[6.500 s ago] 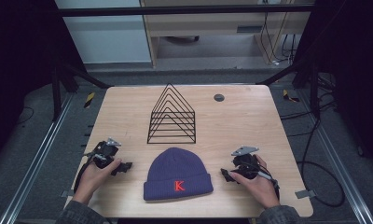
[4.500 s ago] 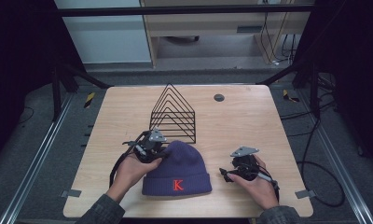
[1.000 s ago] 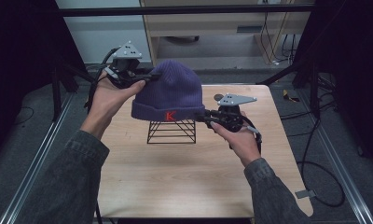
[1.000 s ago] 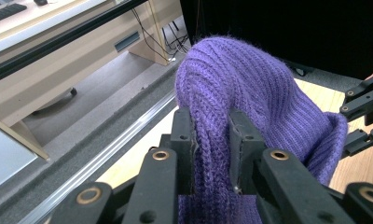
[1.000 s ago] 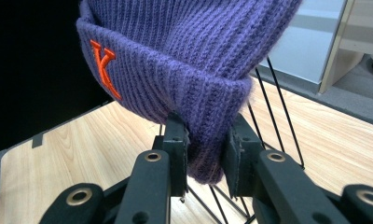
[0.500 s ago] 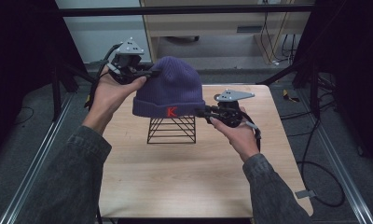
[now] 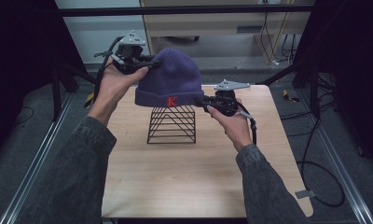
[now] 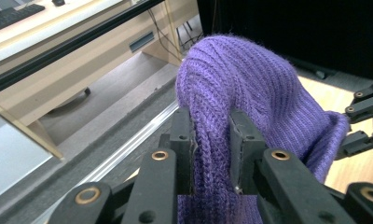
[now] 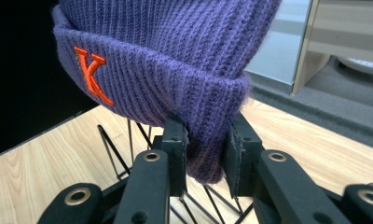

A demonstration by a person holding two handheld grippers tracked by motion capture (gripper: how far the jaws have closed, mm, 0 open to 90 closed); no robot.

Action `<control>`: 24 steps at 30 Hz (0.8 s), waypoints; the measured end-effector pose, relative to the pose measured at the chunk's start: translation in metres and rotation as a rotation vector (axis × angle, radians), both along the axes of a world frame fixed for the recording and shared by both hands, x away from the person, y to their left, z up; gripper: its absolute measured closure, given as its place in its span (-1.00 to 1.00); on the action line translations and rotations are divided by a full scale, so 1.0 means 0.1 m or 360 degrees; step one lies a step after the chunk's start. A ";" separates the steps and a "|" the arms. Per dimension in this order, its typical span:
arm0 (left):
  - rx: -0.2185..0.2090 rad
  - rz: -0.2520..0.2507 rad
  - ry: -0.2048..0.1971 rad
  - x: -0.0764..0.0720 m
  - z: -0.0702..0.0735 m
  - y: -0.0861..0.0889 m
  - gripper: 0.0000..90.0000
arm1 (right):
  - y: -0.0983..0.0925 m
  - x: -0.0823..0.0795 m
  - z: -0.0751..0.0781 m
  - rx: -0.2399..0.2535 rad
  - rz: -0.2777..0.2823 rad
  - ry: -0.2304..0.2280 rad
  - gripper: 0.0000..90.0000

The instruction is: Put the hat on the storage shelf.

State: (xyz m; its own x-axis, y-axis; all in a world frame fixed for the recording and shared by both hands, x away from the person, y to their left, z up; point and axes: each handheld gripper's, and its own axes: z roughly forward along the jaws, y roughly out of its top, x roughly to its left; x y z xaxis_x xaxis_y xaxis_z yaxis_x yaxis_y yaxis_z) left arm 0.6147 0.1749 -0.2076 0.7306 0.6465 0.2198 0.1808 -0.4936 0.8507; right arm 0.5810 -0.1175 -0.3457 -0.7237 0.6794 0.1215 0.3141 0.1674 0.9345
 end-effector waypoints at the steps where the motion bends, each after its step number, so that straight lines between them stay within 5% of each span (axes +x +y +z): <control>1: 0.0022 0.0002 0.0008 0.02 -0.02 0.00 0.64 | 0.01 0.01 -0.02 -0.0008 -0.0002 0.0010 0.61; 13: 0.0082 0.0011 0.0044 0.06 -0.31 -0.03 0.63 | 0.08 0.01 -0.25 -0.0101 0.0029 0.0087 0.61; 24: 0.0069 0.0002 0.0087 0.01 -0.58 0.01 0.63 | 0.10 -0.03 -0.49 -0.0162 0.0043 0.0158 0.59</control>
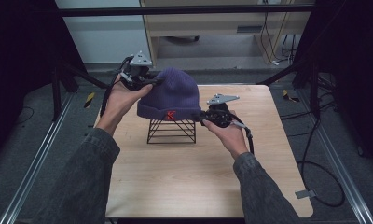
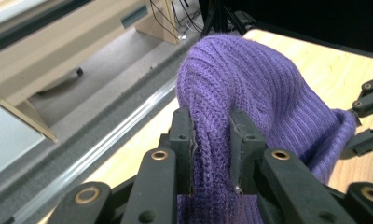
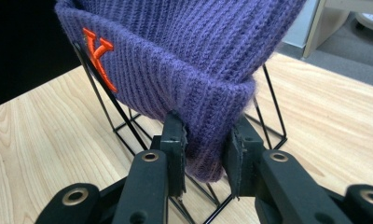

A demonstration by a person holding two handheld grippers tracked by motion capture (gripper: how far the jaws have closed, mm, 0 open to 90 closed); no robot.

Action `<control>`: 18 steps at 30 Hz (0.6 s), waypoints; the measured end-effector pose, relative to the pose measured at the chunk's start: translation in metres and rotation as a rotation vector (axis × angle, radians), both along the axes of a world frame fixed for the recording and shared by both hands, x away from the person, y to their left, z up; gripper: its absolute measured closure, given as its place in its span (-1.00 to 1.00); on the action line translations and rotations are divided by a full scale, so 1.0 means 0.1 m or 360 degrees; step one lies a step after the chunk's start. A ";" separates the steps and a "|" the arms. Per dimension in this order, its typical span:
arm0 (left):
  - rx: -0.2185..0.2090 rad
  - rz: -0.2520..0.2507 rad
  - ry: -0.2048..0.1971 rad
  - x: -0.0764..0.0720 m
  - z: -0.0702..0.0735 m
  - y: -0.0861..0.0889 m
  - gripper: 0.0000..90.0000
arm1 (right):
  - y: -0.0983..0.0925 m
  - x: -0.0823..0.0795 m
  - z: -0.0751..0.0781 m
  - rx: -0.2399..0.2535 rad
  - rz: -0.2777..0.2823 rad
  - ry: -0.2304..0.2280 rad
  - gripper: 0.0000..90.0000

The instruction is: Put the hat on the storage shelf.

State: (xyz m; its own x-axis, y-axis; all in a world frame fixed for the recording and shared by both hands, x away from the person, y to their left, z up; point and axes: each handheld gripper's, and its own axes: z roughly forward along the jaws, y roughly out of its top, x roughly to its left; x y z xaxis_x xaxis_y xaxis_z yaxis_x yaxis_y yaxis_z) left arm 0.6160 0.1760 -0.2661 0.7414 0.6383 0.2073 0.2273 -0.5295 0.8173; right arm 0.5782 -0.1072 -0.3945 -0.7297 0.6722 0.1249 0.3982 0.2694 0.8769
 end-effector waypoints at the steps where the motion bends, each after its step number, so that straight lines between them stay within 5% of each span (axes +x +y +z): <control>1: -0.0014 0.0001 0.0003 0.00 -0.02 0.01 0.63 | 0.00 0.00 -0.02 -0.0007 0.0000 0.0009 0.59; 18: -0.0066 0.0004 0.0023 -0.07 -0.24 0.08 0.63 | 0.02 -0.04 -0.18 -0.0041 0.0007 0.0036 0.58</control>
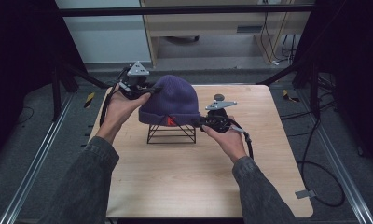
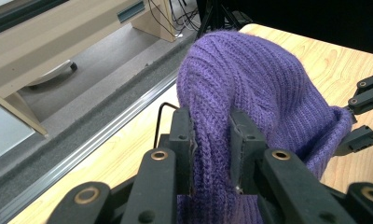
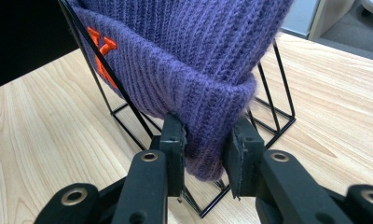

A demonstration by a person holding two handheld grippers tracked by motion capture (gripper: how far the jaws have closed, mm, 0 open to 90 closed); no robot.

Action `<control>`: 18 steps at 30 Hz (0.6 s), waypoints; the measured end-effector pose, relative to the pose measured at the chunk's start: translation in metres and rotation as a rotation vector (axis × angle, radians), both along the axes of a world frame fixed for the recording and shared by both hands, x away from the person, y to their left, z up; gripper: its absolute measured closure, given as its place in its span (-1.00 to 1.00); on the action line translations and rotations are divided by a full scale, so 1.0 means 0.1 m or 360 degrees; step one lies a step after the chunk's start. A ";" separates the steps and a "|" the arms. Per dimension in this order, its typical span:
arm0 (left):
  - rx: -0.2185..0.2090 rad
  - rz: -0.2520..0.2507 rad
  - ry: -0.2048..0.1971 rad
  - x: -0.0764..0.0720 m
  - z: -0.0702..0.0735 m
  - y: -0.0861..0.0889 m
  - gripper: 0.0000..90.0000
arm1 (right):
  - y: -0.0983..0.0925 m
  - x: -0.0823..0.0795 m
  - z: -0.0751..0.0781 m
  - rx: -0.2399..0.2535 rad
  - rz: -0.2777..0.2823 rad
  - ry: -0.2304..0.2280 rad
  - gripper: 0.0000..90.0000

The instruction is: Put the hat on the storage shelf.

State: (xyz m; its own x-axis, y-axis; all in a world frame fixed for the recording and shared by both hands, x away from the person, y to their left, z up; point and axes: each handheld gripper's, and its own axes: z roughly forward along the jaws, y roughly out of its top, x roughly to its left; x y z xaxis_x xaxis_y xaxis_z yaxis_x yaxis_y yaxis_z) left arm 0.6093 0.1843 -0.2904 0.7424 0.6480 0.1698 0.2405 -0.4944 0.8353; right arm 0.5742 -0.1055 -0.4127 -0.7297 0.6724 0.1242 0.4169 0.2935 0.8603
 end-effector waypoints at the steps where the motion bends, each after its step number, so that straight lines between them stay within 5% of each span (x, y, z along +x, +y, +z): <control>1: 0.0002 -0.0001 -0.0004 0.00 -0.01 0.00 0.63 | 0.00 0.00 0.00 -0.0001 -0.0002 0.0001 0.58; 18: 0.0021 -0.0040 0.0005 -0.04 -0.06 0.00 0.62 | -0.03 -0.03 -0.07 -0.0032 0.0003 0.0008 0.58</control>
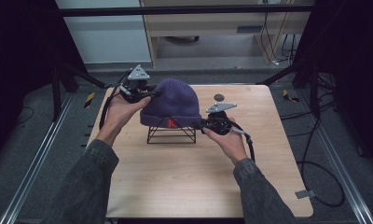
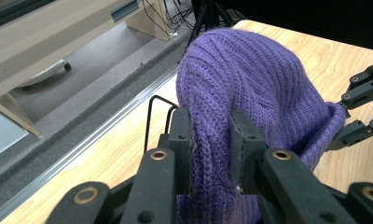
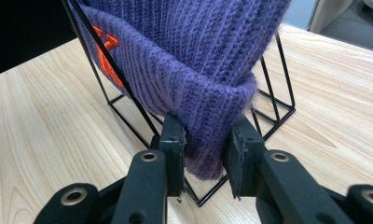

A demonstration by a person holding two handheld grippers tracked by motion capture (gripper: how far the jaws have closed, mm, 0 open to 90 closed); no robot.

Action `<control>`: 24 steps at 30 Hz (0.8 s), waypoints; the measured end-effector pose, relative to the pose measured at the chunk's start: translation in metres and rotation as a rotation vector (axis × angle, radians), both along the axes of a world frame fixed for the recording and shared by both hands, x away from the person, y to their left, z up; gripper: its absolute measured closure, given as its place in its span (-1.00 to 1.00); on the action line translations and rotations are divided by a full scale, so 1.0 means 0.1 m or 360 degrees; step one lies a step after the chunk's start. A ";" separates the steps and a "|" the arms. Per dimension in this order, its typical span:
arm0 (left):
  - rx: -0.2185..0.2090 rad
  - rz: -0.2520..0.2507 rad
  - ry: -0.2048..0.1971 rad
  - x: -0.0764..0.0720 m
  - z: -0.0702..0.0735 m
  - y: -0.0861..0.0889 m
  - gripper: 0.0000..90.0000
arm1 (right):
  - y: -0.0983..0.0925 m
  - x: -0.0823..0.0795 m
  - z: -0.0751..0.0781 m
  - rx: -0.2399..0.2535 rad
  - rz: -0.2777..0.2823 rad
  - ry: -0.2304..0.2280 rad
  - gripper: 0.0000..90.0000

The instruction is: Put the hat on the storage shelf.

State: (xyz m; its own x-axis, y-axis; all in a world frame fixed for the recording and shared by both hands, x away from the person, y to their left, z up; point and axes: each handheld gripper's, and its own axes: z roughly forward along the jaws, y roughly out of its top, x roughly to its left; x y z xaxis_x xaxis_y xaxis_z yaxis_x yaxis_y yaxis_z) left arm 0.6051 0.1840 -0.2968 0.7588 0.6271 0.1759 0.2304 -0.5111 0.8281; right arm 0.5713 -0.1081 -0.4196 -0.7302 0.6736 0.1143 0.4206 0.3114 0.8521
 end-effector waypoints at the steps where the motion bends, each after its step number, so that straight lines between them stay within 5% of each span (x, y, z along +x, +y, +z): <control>1: 0.0007 -0.0003 0.0001 0.00 0.00 0.00 0.62 | 0.00 0.00 0.00 0.0005 0.0000 -0.0005 0.58; 11: -0.0051 -0.0020 0.0020 0.00 -0.07 0.01 0.61 | -0.01 0.00 -0.04 -0.0017 -0.0011 0.0004 0.57; 24: -0.0040 -0.0020 0.0057 -0.01 -0.26 0.07 0.58 | -0.01 0.00 -0.17 -0.0048 -0.0038 0.0039 0.55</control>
State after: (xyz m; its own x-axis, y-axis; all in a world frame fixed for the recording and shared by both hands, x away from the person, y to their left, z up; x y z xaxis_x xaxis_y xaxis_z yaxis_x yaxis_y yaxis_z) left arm 0.6037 0.1913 -0.3233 0.7722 0.6213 0.1330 0.2537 -0.4934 0.8319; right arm 0.5716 -0.1093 -0.4362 -0.7111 0.6942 0.1112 0.4489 0.3266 0.8318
